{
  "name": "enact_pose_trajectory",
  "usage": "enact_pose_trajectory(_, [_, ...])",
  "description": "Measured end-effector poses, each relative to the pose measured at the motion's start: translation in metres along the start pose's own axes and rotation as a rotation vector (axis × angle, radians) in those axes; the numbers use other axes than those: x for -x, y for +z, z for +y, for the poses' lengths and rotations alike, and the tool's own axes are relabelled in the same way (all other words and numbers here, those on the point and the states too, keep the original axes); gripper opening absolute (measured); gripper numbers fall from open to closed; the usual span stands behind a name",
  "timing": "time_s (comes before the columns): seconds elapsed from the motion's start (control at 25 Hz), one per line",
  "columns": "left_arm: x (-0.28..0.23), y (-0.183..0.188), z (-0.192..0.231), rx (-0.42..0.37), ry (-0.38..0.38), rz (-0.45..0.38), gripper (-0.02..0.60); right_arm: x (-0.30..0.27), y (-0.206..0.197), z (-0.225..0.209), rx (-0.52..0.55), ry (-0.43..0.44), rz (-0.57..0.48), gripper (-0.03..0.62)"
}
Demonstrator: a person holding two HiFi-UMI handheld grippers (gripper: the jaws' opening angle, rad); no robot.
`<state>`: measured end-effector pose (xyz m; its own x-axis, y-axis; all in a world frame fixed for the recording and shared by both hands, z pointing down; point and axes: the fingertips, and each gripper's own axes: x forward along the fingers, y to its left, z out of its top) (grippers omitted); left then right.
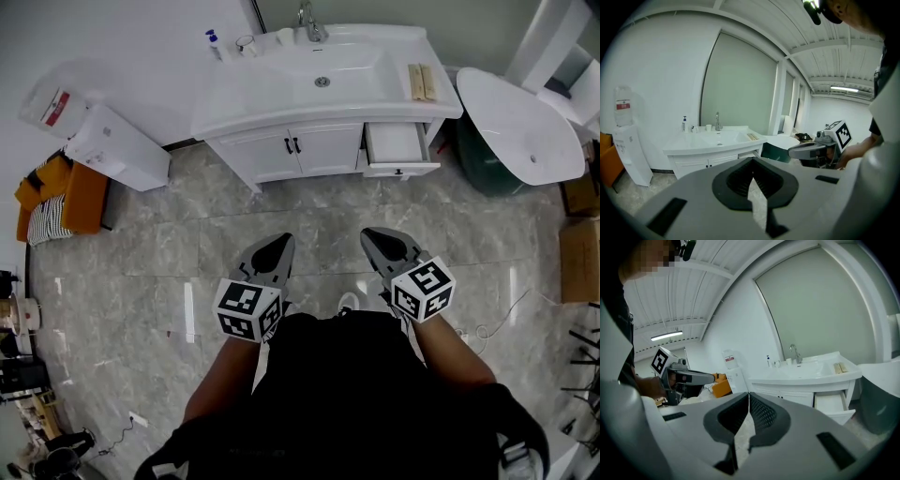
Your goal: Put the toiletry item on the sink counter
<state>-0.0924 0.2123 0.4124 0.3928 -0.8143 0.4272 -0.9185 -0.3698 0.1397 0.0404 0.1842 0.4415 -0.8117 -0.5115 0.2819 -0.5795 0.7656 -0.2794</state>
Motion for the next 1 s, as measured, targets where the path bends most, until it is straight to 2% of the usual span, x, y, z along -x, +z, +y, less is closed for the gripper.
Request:
enact_pose_trajectory(0.36, [-0.038,0.008,0.003,0.002,0.0,0.034,-0.003,0.001,-0.002,-0.043,-0.048,-0.027,0.005,0.005])
enact_pose_trajectory(0.64, [-0.074,0.008,0.015,-0.009,-0.048,0.052,-0.004,-0.014,0.0,-0.069,-0.049,-0.063,-0.002,0.005])
enact_pose_trajectory(1.0, [-0.135,0.042,0.05,-0.017,-0.111,0.041,-0.003,-0.051,0.017,-0.113,-0.048,-0.114,0.04,0.005])
